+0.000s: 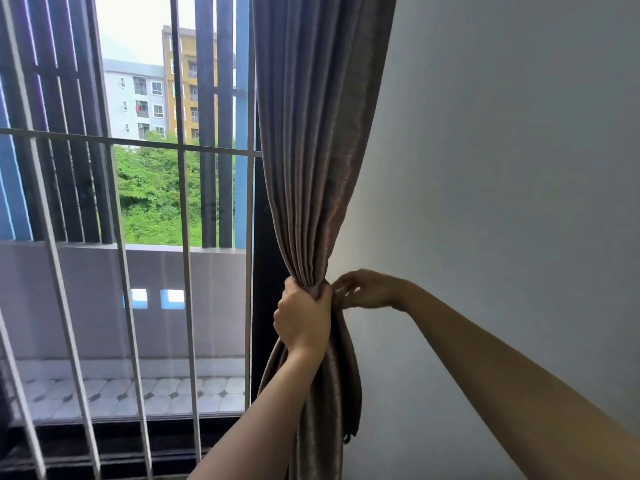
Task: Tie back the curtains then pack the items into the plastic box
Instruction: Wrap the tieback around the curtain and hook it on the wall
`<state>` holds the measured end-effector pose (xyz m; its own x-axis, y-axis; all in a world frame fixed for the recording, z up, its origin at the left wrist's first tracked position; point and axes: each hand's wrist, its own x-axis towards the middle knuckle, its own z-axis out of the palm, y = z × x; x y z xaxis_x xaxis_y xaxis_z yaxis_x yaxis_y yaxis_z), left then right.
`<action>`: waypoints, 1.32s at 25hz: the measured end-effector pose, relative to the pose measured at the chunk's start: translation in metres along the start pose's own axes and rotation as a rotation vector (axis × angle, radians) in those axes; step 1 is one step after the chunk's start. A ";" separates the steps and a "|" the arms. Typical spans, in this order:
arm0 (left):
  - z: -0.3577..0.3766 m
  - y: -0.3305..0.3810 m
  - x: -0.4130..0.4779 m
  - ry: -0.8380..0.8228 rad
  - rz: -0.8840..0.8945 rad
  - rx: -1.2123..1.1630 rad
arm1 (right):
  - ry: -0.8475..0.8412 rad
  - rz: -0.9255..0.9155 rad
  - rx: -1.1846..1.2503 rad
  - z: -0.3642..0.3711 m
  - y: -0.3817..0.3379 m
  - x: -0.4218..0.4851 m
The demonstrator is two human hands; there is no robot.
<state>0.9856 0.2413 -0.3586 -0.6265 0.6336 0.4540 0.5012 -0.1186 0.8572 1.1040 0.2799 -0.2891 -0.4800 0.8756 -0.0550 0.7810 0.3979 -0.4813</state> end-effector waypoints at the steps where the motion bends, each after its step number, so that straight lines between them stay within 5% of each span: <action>1: -0.001 -0.001 0.000 0.009 0.008 -0.001 | 0.047 -0.042 -0.124 0.004 0.004 0.003; 4: -0.003 -0.003 0.000 0.029 0.027 -0.006 | 0.255 -0.056 -0.269 -0.007 0.006 0.004; 7: -0.004 -0.003 0.000 0.019 0.025 0.005 | -0.046 -0.001 -0.003 -0.009 0.007 -0.005; 9: -0.004 -0.002 0.000 0.017 0.034 0.008 | -0.068 -0.010 -0.009 0.003 0.014 -0.010; 12: -0.004 0.000 -0.004 0.023 0.060 0.010 | 0.349 -0.124 -0.350 0.004 0.024 -0.001; 15: -0.004 0.004 -0.013 -0.025 0.074 0.013 | 0.665 -0.075 -0.319 -0.005 0.016 0.014; 17: -0.002 0.005 -0.014 -0.063 0.072 -0.003 | 0.632 -0.045 -0.097 0.001 0.010 0.024; 21: -0.008 0.001 -0.015 -0.196 0.124 -0.165 | 0.383 -0.188 0.756 0.039 0.019 0.019; 25: -0.020 -0.011 -0.006 -0.597 -0.021 -0.618 | 0.200 -0.375 1.373 0.064 0.031 0.005; 28: -0.024 -0.021 0.012 -0.814 -0.265 -0.972 | 0.101 -0.447 1.123 0.059 0.033 0.001; 30: -0.023 -0.026 0.023 -0.874 -0.262 -0.890 | 0.152 -0.414 0.860 0.056 0.028 0.001; 33: -0.017 -0.031 0.039 -0.950 -0.220 -0.815 | 0.293 -0.376 0.817 0.053 0.022 0.005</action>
<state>0.9359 0.2567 -0.3637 0.1926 0.9561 0.2210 -0.2808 -0.1621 0.9460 1.0976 0.2782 -0.3459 -0.4372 0.8069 0.3973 0.0204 0.4505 -0.8925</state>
